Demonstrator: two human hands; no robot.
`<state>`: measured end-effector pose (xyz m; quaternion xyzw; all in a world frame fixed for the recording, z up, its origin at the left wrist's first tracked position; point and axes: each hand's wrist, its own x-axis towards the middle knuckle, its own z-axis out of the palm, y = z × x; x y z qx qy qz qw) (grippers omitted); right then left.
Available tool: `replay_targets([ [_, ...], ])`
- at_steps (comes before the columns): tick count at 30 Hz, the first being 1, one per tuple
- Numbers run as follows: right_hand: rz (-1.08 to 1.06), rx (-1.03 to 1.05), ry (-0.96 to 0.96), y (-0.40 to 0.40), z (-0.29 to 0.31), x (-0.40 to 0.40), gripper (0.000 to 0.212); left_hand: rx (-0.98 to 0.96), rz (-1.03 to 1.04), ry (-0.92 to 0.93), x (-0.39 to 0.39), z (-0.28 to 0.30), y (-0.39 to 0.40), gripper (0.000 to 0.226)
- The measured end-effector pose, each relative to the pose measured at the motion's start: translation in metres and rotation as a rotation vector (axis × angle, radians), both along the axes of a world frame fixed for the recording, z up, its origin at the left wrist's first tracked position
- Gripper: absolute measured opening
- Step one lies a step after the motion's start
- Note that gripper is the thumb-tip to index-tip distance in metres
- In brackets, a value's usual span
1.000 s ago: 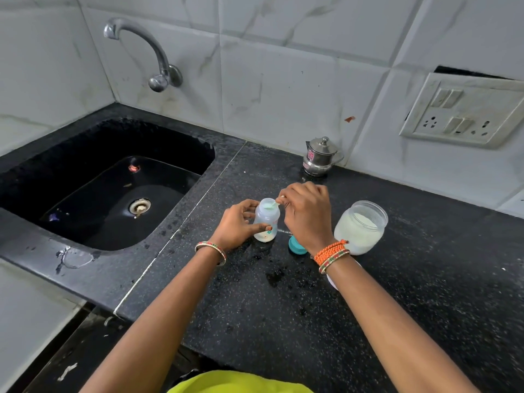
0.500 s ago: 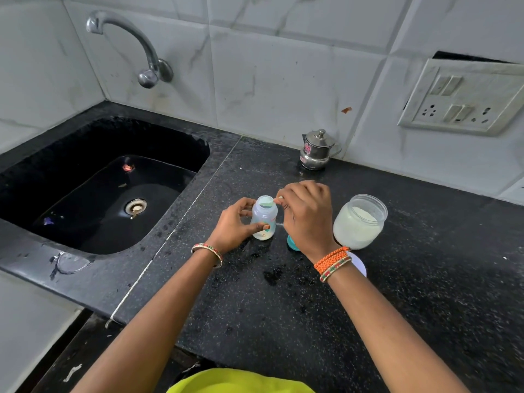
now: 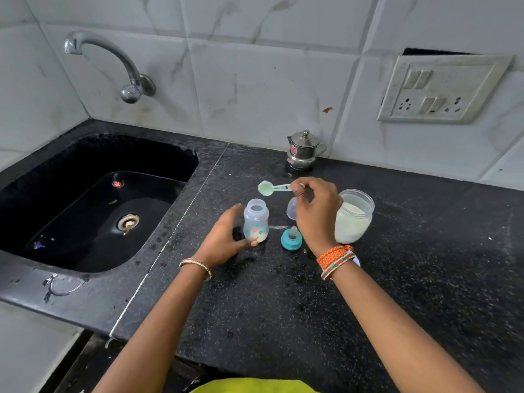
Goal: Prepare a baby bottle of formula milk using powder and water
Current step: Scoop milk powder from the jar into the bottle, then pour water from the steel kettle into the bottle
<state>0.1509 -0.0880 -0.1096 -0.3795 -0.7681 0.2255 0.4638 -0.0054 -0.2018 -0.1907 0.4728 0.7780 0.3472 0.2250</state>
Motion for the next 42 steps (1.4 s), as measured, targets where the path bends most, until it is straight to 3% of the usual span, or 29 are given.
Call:
replay_targets([
  [2, -0.012, -0.179, 0.19, 0.01, 0.008, 0.009, 0.011, 0.054, 0.059, 0.1, 0.003, 0.003, -0.006, 0.098],
  [4, -0.057, -0.253, 0.277, 0.021, 0.015, 0.023, 0.013, 0.184, 0.111, 0.264, 0.013, 0.014, -0.007, 0.084],
  [7, -0.262, -0.043, 0.191, 0.038, 0.017, 0.058, 0.012, 0.437, 0.158, 0.49, 0.042, 0.043, 0.009, 0.047],
  [12, -0.521, 0.039, 0.042, 0.042, 0.01, 0.102, 0.01, 0.611, -0.009, 0.476, 0.093, 0.078, 0.062, 0.024],
  [18, -0.472, 0.011, -0.113, 0.057, 0.003, 0.094, 0.006, 0.427, -0.151, 0.563, 0.113, 0.076, 0.121, 0.025],
  [26, -0.427, -0.033, -0.456, 0.066, -0.009, 0.074, 0.007, 0.342, 0.087, 0.577, 0.091, 0.062, 0.109, 0.013],
  [34, -0.293, -0.105, -0.865, 0.062, 0.001, 0.092, 0.059, 0.33, 0.158, 0.478, 0.052, 0.114, 0.111, 0.017],
  [36, -0.277, -0.113, -0.853, 0.066, 0.008, 0.093, 0.058, 0.344, 0.187, 0.405, 0.04, 0.127, 0.118, 0.015],
  [38, -0.291, -0.083, -0.706, 0.075, 0.022, 0.087, 0.05, 0.343, 0.196, 0.356, 0.027, 0.134, 0.127, 0.014],
  [42, -0.171, -0.163, -0.449, 0.122, 0.048, 0.058, 0.019, 0.307, 0.172, 0.29, -0.007, 0.136, 0.16, 0.014],
])
